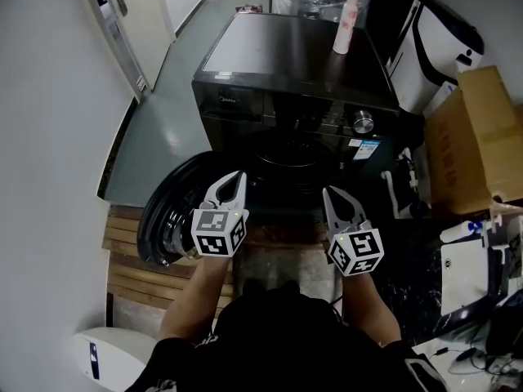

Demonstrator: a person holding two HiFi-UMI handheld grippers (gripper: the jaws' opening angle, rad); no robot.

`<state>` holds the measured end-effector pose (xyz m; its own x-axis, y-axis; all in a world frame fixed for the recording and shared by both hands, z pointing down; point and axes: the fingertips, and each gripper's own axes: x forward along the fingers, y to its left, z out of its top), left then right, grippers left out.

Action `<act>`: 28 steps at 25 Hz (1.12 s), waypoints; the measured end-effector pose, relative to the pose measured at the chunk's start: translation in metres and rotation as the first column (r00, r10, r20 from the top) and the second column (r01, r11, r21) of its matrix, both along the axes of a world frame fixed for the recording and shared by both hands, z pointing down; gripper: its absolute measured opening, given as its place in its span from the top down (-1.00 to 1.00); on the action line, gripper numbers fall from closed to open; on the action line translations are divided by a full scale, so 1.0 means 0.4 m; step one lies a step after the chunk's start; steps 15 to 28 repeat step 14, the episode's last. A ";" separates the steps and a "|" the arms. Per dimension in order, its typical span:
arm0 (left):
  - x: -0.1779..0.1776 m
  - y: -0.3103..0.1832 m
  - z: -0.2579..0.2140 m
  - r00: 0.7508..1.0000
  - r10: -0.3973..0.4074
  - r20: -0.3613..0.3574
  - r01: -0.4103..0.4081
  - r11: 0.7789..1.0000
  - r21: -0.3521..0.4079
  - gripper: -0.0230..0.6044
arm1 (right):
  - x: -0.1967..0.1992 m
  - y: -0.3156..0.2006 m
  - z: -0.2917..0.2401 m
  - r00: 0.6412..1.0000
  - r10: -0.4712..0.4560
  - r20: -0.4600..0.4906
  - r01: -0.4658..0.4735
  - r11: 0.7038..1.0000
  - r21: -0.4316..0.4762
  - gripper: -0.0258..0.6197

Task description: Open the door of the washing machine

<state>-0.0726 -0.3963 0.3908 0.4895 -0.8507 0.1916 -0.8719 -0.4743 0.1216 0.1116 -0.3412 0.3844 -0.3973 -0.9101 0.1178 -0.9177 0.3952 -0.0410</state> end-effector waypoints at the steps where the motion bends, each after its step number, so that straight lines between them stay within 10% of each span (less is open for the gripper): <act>1: 0.000 0.001 0.005 1.000 -0.001 0.003 0.001 1.000 -0.002 0.90 | 0.002 0.000 0.004 1.000 -0.002 0.002 0.002 1.000 -0.003 0.95; 28: -0.029 0.022 0.049 0.998 -0.057 -0.025 0.056 0.997 -0.059 0.90 | -0.006 0.002 0.006 0.998 -0.049 0.027 0.049 0.999 0.006 0.94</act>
